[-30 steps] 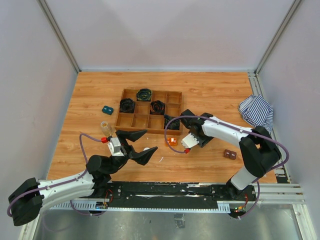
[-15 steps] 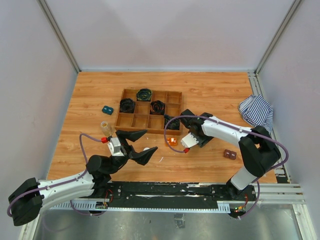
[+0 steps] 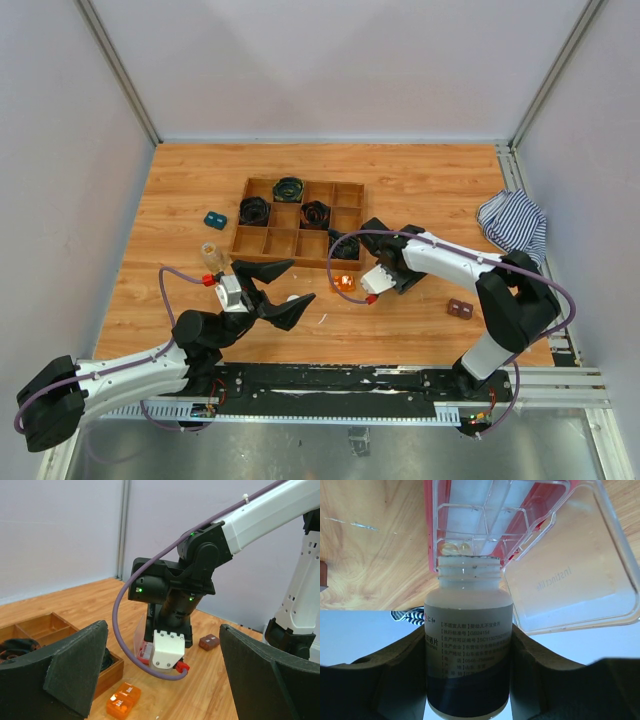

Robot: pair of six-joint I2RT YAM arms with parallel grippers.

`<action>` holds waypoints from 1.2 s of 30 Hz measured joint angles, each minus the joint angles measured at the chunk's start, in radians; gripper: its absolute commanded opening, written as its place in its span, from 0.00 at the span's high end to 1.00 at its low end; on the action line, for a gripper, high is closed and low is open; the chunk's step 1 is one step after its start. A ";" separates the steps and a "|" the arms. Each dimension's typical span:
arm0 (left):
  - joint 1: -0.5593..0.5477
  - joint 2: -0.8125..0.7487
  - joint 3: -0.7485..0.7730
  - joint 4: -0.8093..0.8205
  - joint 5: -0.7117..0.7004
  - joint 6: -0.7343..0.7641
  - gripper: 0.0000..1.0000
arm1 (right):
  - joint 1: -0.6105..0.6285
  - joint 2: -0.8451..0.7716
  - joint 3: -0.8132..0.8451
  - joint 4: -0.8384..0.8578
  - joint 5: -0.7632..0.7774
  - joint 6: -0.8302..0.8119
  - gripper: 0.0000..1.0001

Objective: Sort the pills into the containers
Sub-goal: Pour the pill from the pill bottle.

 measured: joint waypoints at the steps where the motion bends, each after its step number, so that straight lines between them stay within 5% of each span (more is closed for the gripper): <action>1: 0.000 0.000 0.000 0.000 0.000 0.000 0.01 | -0.003 0.000 0.000 0.003 0.002 0.000 0.99; 36: 0.000 0.000 0.000 0.000 0.000 0.000 0.01 | -0.010 0.000 0.000 0.000 -0.030 0.029 0.99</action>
